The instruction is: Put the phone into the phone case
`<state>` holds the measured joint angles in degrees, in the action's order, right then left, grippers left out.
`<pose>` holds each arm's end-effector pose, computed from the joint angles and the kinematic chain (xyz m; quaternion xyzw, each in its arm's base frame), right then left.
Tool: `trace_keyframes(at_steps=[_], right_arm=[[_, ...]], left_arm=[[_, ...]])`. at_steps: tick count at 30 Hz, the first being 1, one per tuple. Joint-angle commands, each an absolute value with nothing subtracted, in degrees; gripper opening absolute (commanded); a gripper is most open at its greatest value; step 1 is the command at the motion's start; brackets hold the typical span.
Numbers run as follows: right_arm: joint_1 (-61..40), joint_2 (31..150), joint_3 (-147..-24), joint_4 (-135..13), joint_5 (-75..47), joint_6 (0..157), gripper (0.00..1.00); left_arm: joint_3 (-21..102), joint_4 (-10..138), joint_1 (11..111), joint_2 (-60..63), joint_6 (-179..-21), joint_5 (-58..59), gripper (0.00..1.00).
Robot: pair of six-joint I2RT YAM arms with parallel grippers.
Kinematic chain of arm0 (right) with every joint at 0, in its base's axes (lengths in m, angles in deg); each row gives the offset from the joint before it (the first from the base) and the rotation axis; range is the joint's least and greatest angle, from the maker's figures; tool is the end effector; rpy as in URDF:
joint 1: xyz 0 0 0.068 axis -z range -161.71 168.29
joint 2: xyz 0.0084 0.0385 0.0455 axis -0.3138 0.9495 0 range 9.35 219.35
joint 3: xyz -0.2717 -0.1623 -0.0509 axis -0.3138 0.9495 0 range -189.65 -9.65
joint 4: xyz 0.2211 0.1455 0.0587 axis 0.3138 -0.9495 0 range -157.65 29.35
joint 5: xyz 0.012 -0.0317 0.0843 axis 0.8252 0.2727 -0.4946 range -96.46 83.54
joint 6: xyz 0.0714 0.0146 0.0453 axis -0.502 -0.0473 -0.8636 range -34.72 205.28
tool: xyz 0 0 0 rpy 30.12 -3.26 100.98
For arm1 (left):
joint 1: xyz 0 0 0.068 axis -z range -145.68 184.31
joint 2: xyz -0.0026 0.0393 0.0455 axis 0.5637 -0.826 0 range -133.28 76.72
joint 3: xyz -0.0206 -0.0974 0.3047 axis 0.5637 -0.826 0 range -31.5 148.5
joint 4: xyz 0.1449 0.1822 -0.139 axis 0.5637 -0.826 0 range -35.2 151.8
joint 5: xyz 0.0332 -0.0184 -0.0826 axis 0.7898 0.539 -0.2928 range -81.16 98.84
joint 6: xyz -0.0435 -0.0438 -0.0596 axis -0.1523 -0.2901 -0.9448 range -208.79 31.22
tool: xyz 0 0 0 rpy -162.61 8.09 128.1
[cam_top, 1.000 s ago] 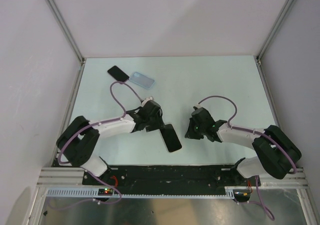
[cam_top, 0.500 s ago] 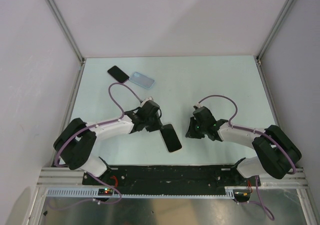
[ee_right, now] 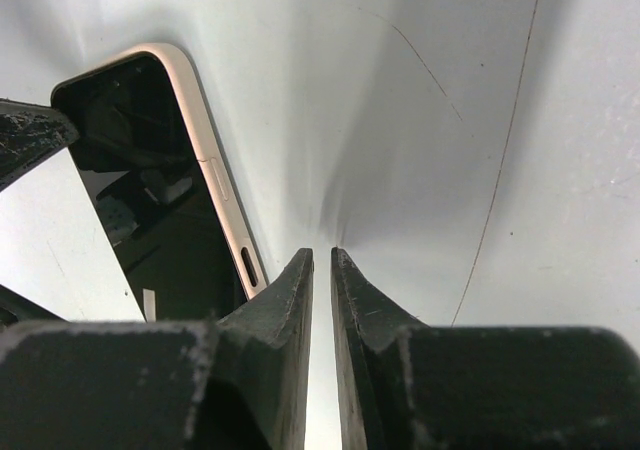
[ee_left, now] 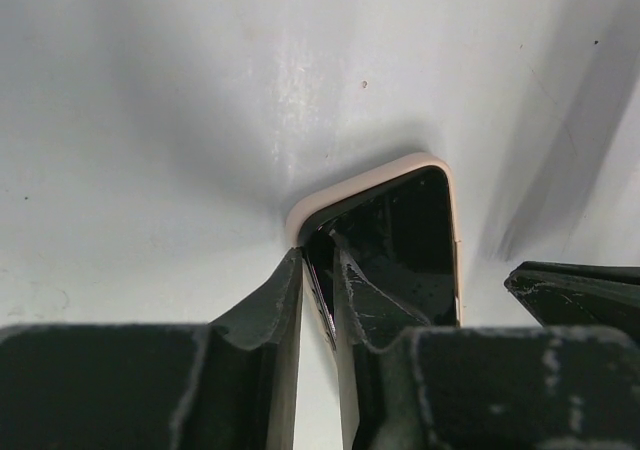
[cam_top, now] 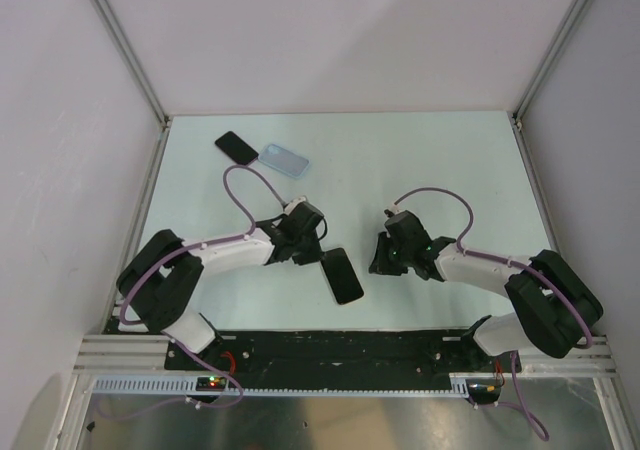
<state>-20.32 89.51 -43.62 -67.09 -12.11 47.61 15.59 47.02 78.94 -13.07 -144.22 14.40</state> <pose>0.2119 0.1787 0.1606 -0.0235 0.9460 0.2343 0.2229 0.2381 -0.2248 0.1716 -0.1039 0.9533 -0.1844 0.2152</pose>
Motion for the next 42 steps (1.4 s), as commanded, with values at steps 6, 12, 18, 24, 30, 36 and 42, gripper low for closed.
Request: trace_keyframes(at_steps=[6, 12, 18, 24, 30, 36, 42], right_arm=[[-20.82, 88.78, -45.58, -66.87, -12.43, 48.19, 0.17], [-20.91, 89.13, -45.63, -66.82, -12.41, 48.12, 0.17], [-21.13, 89.28, -45.62, -67.19, -12.25, 48.23, 0.17], [-21.60, 89.69, -45.60, -67.35, -11.74, 48.41, 0.17], [-22.21, 89.86, -45.60, -67.71, -11.05, 48.43, 0.17], [-22.19, 89.72, -45.63, -67.72, -10.82, 48.47, 0.17], [-21.50, 89.51, -45.60, -67.30, -10.77, 48.14, 0.17]], left_arm=[[18.52, 46.09, 79.76, -13.77, -142.65, 17.12, 0.11], [19.78, 44.40, 80.00, -15.43, -141.24, 17.54, 0.01], [20.80, 43.44, 80.90, -17.92, -140.79, 17.97, 0.00], [21.77, 42.42, 82.54, -21.83, -141.39, 18.64, 0.00], [20.86, 42.35, 84.29, -25.05, -143.89, 18.87, 0.00], [19.76, 42.38, 84.59, -23.25, -143.37, 20.90, 0.00], [23.41, 40.69, 80.69, -17.52, -138.23, 22.76, 0.23]])
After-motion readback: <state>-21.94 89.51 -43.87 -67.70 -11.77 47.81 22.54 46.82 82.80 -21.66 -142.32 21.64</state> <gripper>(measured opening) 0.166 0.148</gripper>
